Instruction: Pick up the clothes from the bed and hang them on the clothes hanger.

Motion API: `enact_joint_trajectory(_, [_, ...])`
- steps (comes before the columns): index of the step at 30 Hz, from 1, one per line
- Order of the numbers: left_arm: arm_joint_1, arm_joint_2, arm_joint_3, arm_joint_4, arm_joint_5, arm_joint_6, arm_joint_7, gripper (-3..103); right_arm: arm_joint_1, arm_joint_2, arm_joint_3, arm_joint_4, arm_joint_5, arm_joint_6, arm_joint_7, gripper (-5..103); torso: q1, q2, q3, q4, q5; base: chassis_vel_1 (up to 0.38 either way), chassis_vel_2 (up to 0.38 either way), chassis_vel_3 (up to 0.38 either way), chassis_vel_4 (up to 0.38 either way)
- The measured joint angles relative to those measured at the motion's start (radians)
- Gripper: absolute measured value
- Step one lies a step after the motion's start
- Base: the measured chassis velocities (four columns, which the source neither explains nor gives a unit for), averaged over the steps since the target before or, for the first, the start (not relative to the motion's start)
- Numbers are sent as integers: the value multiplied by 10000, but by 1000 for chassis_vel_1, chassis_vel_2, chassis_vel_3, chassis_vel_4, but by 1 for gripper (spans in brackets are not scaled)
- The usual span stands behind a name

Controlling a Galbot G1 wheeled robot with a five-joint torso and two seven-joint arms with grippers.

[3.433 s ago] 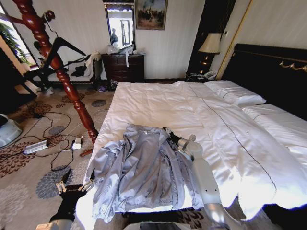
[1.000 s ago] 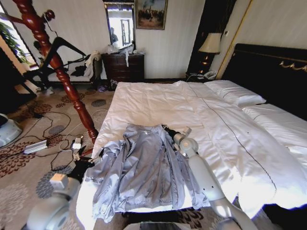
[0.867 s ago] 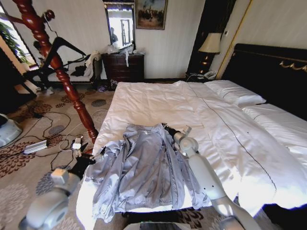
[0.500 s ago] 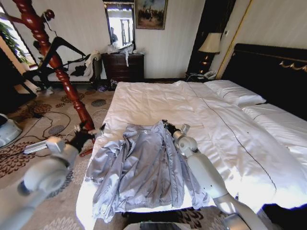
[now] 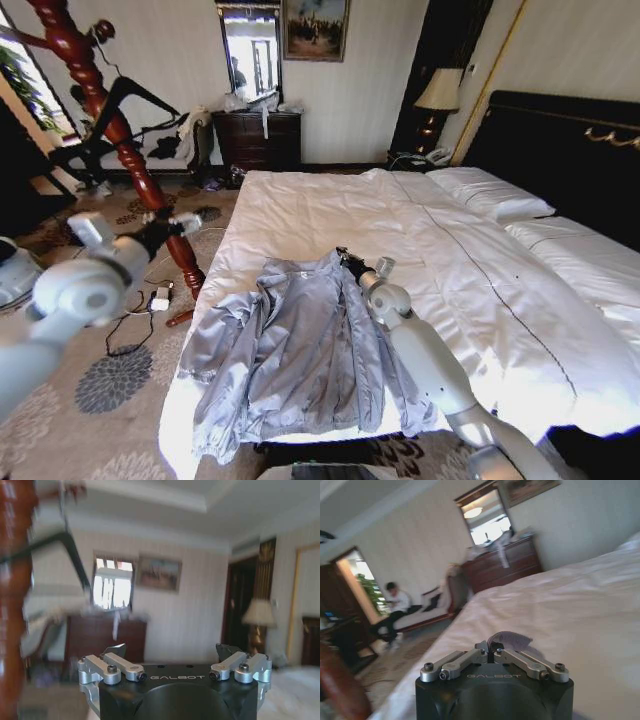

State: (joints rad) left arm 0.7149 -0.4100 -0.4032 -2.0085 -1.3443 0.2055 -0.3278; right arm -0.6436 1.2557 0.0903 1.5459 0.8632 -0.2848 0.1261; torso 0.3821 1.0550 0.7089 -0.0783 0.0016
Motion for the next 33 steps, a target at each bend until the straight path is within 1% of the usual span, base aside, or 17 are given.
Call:
enact_joint_trajectory(2, [-141, -100, 109, 273, 150, -29, 26, 100, 156, 157, -222, -88, 7, 2, -1, 0, -2, -1, 0, 14, -13, 0, 0, 0, 0])
enact_joint_trajectory(3, [-197, -127, 173, 399, 215, -29, 75, 100, 210, 244, -330, -115, 12, 3, 0, 0, -1, 0, 0, 18, -39, 0, 0, 0, 0])
enact_joint_trajectory(6, [-518, -141, 389, 772, 364, -40, 229, 100, 225, 313, -435, -113, 17, 3, 26, 0, -3, 0, 0, 11, -14, 0, 0, 0, 0])
enact_joint_trajectory(9, [-925, -92, 692, 1165, 401, -79, 458, 100, 185, 312, -437, -80, 16, 4, 58, 0, -4, 0, 0, 0, -17, 0, 0, 0, 0])
enact_joint_trajectory(12, [-1887, -203, 1595, 1922, 394, -202, 609, 100, 150, 251, -381, -14, 102, 3, 82, 0, -4, 0, 0, 2, -16, 0, 0, 0, 0])
enact_joint_trajectory(13, [-2651, -463, 2347, 2434, 416, -265, 620, 100, 150, 188, -346, 37, 174, 3, 83, 0, -4, 0, 0, 9, -20, 0, 0, 0, 0])
enact_joint_trajectory(14, [-2651, -463, 2347, 2434, 416, -265, 620, 100, 150, 188, -346, 37, 174, 3, 83, 0, -4, 0, 0, 9, -20, 0, 0, 0, 0])
enact_joint_trajectory(19, [-4806, -1709, 4124, 3781, 605, -316, 467, 100, 142, 11, -198, 195, 396, 3, 142, 0, 0, -1, 2, -6, -17, 0, 0, 0, 0])
enact_joint_trajectory(20, [-4806, -1709, 4124, 3781, 605, -316, 467, 100, 142, 11, -198, 195, 396, 3, 142, 0, 0, -1, 2, -6, -17, 0, 0, 0, 0])
enact_joint_trajectory(23, [-6040, -2129, 5045, 4309, 596, -248, 429, 100, 76, -87, -120, 302, 475, 0, 176, 0, -2, 0, 1, 5, -15, 0, 0, 0, 0])
enact_joint_trajectory(24, [-7013, -2351, 5714, 4683, 533, -154, 372, 100, 39, -140, -61, 341, 498, -1, 186, 0, -3, 0, 0, 6, -18, 0, 0, 0, 0])
enact_joint_trajectory(25, [-7013, -2351, 5714, 4683, 533, -154, 372, 100, 39, -140, -61, 341, 498, -1, 186, 0, -3, 0, 0, 6, -18, 0, 0, 0, 0])
enact_joint_trajectory(28, [-8659, -2568, 6743, 5242, 303, 264, 97, 100, -12, -234, 34, 422, 539, -2, 202, 0, -2, 0, 0, -2, -9, 0, 0, 0, 0])
enact_joint_trajectory(29, [-9413, -2584, 7236, 5534, 218, 756, -163, 100, -50, -289, 87, 487, 552, -4, 206, 0, -1, -1, 1, -3, -12, 0, 0, 0, 0])
enact_joint_trajectory(30, [-9413, -2584, 7236, 5534, 218, 756, -163, 100, -50, -289, 87, 487, 552, -4, 206, 0, -1, -1, 1, -3, -12, 0, 0, 0, 0])
enact_joint_trajectory(31, [-10054, -2561, 7645, 5749, 72, 1321, -356, 100, -79, -317, 124, 535, 559, -5, 207, 0, 0, -1, 0, -4, -12, 0, 0, 0, 0])
enact_joint_trajectory(33, [-10855, -2503, 8141, 6013, -122, 1871, -432, 100, -119, -341, 176, 589, 562, -5, 208, 0, -1, 0, 0, 6, -13, 0, 0, 0, 0])
